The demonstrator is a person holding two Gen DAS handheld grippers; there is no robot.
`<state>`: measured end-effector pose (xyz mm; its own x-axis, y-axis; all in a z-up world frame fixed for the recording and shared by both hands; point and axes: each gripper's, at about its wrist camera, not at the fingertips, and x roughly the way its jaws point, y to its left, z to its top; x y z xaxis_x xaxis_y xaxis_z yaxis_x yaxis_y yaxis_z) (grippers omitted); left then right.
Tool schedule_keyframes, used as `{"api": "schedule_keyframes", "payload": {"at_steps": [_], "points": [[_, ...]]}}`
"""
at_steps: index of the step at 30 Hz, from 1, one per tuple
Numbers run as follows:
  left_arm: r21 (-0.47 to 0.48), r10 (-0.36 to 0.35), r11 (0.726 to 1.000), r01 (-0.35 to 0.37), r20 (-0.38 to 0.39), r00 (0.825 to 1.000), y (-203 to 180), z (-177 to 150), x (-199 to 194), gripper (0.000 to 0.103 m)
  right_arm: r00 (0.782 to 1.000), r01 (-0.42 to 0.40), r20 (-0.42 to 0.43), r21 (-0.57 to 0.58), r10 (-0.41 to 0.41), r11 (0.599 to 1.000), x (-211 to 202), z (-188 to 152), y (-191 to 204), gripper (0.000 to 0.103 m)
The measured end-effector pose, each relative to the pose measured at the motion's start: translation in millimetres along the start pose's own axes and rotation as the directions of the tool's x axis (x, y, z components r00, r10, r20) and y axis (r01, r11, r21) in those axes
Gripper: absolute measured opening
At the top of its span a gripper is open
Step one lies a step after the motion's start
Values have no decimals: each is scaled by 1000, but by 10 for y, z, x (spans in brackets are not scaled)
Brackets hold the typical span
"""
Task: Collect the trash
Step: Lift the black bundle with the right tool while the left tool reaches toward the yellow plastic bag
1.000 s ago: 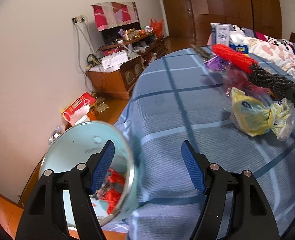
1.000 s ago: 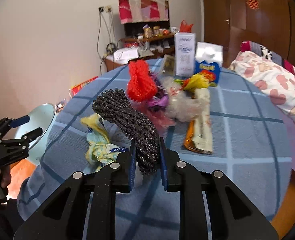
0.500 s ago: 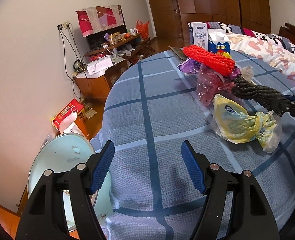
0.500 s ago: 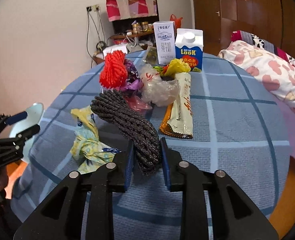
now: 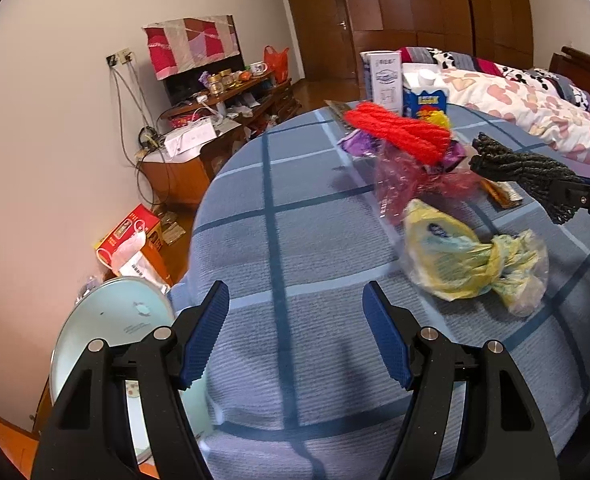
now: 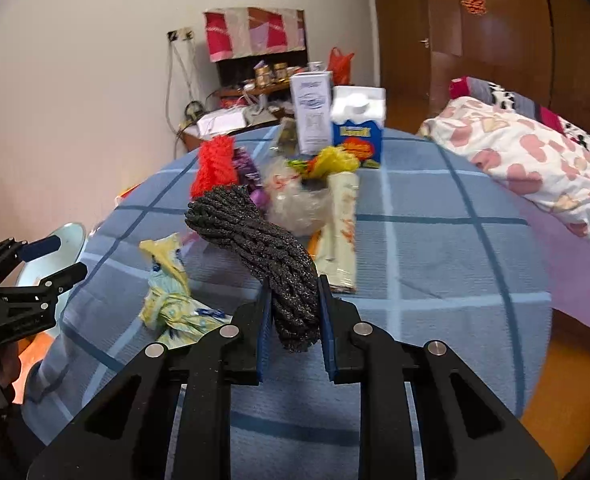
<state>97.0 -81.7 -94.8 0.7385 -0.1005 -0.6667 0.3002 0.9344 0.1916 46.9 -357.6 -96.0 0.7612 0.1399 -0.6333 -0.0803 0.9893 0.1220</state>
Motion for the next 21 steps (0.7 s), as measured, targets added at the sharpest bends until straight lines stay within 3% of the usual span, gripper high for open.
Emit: {"api": "schedule_keyframes", "payload": {"at_steps": [11,21], "points": [[69,-112,992,110,32,993,-612,170,-4,68,989,147,0,113,-148,983,-188,-384,-526,22],[118,-169,979,167,10,986,-983,193,68,66,990,138,21,143,-143,980,-234,-502,-610,22]]}}
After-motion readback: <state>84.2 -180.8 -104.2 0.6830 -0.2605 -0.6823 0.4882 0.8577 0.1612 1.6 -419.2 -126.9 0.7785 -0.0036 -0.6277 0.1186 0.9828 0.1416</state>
